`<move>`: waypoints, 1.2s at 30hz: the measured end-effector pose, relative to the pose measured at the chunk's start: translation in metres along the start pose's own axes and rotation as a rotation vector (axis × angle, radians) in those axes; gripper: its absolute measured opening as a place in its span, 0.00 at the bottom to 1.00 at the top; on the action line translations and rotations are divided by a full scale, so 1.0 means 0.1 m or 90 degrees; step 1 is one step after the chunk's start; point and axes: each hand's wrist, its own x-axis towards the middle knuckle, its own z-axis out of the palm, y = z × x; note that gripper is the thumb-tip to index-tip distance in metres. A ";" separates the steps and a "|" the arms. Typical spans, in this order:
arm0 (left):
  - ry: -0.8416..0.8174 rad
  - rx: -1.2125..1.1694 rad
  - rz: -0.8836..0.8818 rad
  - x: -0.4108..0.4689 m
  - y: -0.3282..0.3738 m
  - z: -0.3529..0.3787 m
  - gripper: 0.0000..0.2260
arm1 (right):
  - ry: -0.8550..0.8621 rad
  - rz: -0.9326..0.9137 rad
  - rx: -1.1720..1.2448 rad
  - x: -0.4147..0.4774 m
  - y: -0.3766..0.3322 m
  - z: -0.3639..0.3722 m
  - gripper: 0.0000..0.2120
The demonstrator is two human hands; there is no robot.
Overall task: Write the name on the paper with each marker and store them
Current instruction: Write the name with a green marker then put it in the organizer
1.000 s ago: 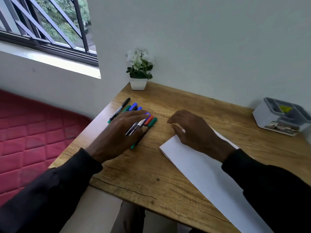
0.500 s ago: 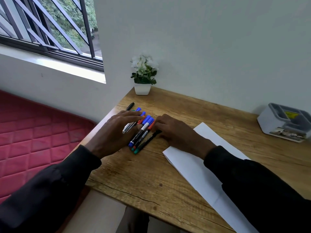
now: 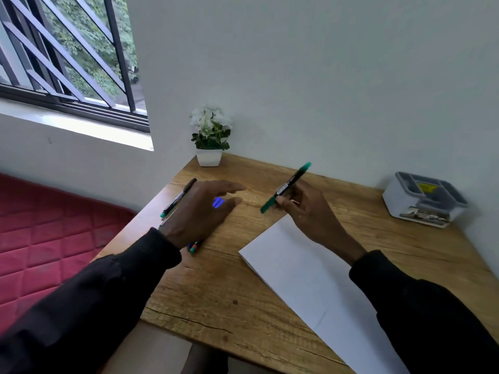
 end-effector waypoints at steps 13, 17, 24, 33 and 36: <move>-0.072 -0.046 0.180 0.31 0.33 0.58 0.08 | 0.082 0.146 0.411 -0.34 -0.03 -0.18 0.09; -0.058 -0.015 0.212 0.35 0.25 0.58 0.06 | 0.075 0.176 0.399 -0.31 -0.05 -0.20 0.12; -0.070 -0.028 0.137 0.52 0.05 0.47 0.07 | -0.088 0.180 0.397 -0.15 -0.12 -0.38 0.18; -0.057 0.100 -0.056 0.56 -0.12 0.59 0.10 | 0.017 0.113 0.186 -0.46 0.01 -0.30 0.09; -0.083 0.145 -0.096 0.63 -0.10 0.72 0.10 | 0.028 0.122 0.180 -0.57 0.09 -0.16 0.08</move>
